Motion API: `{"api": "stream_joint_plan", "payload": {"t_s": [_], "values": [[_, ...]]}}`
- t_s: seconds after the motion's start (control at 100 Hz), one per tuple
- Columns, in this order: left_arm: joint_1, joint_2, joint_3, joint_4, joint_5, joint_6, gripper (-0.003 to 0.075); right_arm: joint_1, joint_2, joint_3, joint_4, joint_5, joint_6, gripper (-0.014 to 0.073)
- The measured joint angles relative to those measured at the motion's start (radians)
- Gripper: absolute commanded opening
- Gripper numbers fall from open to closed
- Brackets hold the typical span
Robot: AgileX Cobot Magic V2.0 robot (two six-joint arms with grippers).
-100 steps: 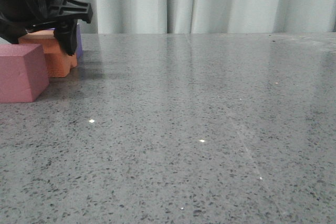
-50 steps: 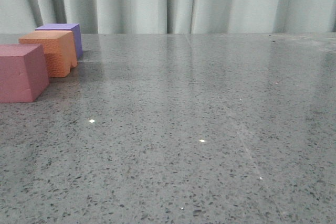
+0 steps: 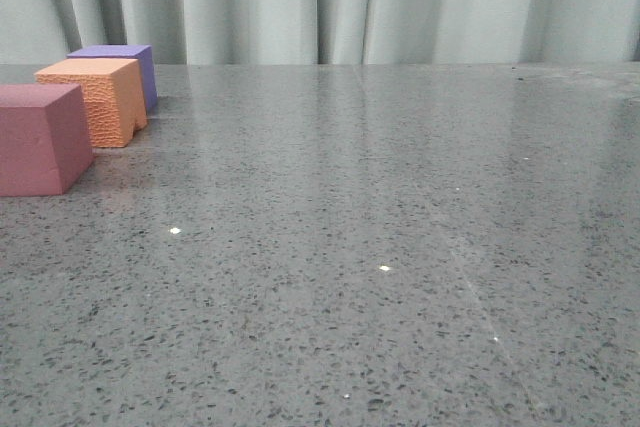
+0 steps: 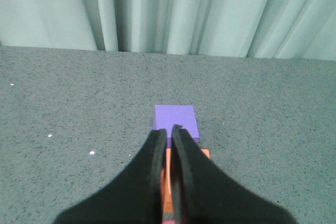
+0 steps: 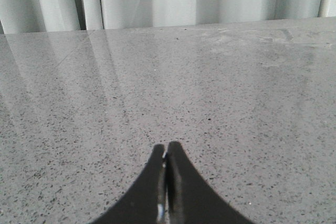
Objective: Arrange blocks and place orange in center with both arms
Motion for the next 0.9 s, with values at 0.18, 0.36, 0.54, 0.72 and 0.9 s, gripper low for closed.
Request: {"api": "stream_joint_plan", "payload": {"t_s": [0.18, 0.36, 0.54, 0.72, 0.9], "values": [[0.000, -0.139, 0.084, 0.005, 0.035, 0.002, -0.0019, 0.000, 0.000, 0.000, 0.000, 0.000, 0.000, -0.0067], [0.000, -0.271, 0.193, 0.005, 0.042, 0.002, -0.0019, 0.000, 0.000, 0.000, 0.000, 0.000, 0.000, -0.0067], [0.000, -0.382, 0.278, -0.001, 0.055, 0.002, -0.0019, 0.000, 0.000, 0.000, 0.000, 0.000, 0.000, -0.0067], [0.000, -0.413, 0.294, -0.003, 0.076, 0.002, -0.0019, 0.000, 0.000, 0.000, 0.000, 0.000, 0.000, -0.0067], [0.000, -0.413, 0.294, 0.007, 0.080, 0.002, -0.0019, 0.000, 0.000, 0.000, 0.000, 0.000, 0.000, -0.0067]]}}
